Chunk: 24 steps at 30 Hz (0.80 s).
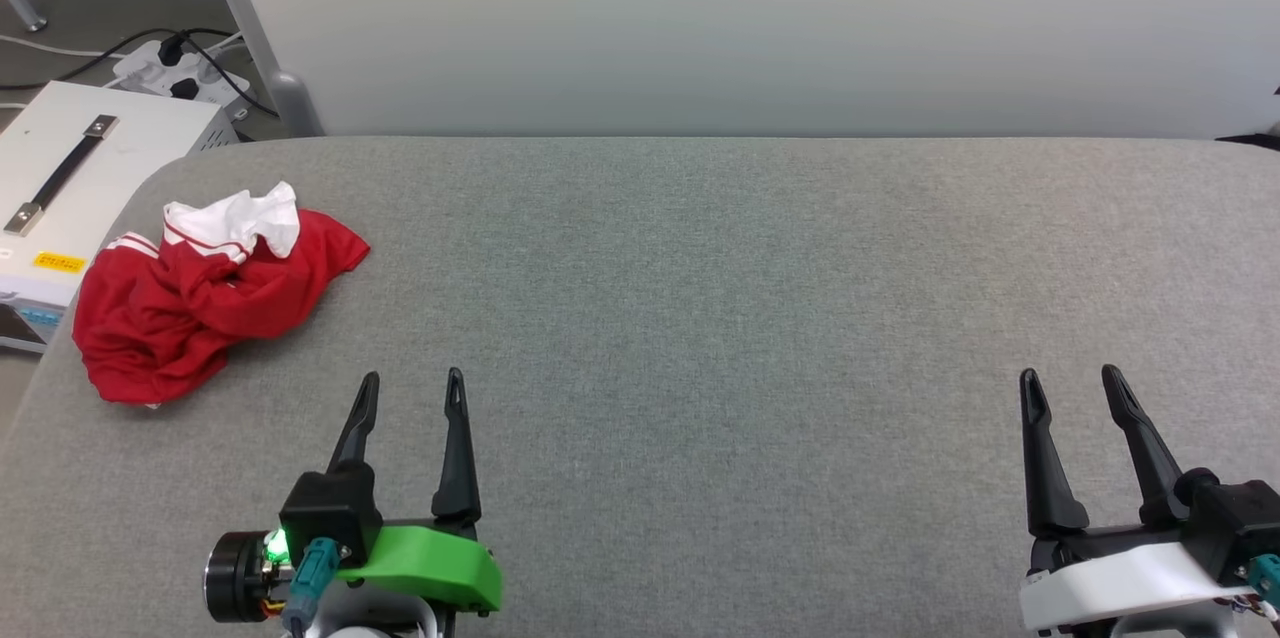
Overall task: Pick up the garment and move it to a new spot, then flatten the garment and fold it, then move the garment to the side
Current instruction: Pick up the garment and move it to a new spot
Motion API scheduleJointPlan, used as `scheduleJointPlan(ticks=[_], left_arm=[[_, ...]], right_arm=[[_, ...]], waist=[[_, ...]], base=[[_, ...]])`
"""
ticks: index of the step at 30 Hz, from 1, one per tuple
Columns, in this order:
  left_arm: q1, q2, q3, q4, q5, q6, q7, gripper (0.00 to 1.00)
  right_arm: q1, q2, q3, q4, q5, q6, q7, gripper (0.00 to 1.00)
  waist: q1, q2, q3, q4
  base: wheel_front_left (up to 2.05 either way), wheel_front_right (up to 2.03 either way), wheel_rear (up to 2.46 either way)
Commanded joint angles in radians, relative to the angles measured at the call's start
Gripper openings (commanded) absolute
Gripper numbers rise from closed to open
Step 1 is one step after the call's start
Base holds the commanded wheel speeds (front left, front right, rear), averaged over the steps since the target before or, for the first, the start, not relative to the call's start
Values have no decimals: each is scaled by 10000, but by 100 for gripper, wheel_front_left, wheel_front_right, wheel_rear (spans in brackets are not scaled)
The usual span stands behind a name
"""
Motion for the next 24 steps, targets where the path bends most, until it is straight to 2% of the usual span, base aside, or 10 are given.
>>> scheduleJointPlan(ticks=[1, 24], left_arm=[[47, -47, -45, 24, -138, 74, -122, 100], [-14, -51, -144, 136, -195, 187, -333, 100]], right_arm=[[137, -11, -2, -23, 93, -10, -127, 100], [217, -12, 54, 47, 20, -11, -335, 100]], waist=[[0, -1, 4, 7], [0, -1, 107, 305]], base=[[0, 0, 0], [0, 0, 0]])
